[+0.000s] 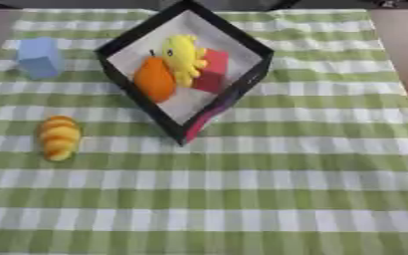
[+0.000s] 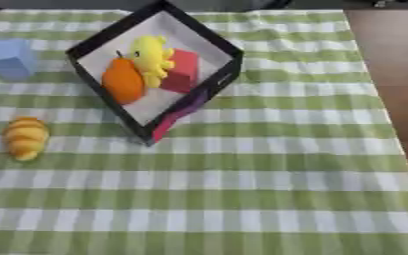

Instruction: Pick up objects on the table and place them in the box.

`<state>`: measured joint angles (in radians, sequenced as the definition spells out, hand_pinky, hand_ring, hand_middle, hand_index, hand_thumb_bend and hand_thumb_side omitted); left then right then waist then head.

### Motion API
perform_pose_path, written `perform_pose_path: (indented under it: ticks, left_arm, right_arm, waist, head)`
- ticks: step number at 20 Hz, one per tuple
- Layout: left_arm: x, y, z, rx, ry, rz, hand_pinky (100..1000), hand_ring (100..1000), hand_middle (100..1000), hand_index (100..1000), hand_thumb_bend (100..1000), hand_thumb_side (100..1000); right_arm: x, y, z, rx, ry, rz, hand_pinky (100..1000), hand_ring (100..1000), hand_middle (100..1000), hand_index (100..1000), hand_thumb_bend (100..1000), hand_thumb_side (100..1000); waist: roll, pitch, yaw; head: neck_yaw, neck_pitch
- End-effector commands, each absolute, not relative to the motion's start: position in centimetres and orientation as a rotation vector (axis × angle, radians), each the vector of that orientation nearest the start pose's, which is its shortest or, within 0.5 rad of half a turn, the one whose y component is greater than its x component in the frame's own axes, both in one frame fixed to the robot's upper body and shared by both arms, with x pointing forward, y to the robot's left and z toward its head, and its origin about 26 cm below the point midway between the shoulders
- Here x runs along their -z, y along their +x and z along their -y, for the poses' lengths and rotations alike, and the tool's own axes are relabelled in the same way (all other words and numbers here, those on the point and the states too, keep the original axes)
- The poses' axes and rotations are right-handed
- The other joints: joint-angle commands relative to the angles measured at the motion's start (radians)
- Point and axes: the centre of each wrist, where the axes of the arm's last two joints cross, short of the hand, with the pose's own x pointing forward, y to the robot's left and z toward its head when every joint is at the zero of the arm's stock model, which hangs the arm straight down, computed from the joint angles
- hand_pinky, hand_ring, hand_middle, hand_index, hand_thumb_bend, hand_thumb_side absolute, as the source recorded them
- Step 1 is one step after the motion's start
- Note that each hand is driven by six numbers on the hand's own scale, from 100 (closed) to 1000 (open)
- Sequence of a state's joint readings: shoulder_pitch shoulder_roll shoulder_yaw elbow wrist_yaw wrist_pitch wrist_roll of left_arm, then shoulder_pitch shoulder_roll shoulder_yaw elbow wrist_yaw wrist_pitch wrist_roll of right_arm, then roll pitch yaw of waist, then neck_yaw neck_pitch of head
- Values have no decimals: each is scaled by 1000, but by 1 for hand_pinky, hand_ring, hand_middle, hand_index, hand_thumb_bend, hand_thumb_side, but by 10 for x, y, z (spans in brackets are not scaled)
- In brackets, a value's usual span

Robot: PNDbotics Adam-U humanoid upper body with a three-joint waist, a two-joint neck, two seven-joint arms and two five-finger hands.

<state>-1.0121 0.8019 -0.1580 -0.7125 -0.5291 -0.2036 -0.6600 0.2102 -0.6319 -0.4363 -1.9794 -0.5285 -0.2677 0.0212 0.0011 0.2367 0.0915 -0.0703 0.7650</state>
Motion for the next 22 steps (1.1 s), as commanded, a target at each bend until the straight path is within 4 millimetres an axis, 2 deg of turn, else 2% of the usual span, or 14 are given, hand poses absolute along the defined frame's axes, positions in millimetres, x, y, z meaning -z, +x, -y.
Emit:
perform_pose_path:
  ticks: [1,4,9,22]
  left_arm:
    - [-276,452,-443,1307,740,1148,889,859,829,834,611,100]
    - [-280,454,-439,1318,774,1145,894,852,807,844,646,100]
    - [-286,458,-434,1324,824,1151,896,854,815,844,639,100]
    - [-296,468,-415,1330,807,1196,897,853,822,841,614,100]
  right_arm:
    - [-184,206,437,-162,-357,2203,771,725,702,836,100,531]
    - [-185,207,437,-176,-362,2205,770,723,699,835,100,530]
    - [-182,207,435,-167,-364,2197,769,718,695,832,100,531]
    - [-186,213,431,-182,-336,2200,775,718,696,835,100,531]
  waist:
    - [11,-21,-11]
    - [12,-14,-27]
    - [8,-2,-45]
    - [9,25,-77]
  head:
    - [14,3]
    - [24,-4]
    - [32,-20]
    - [42,-64]
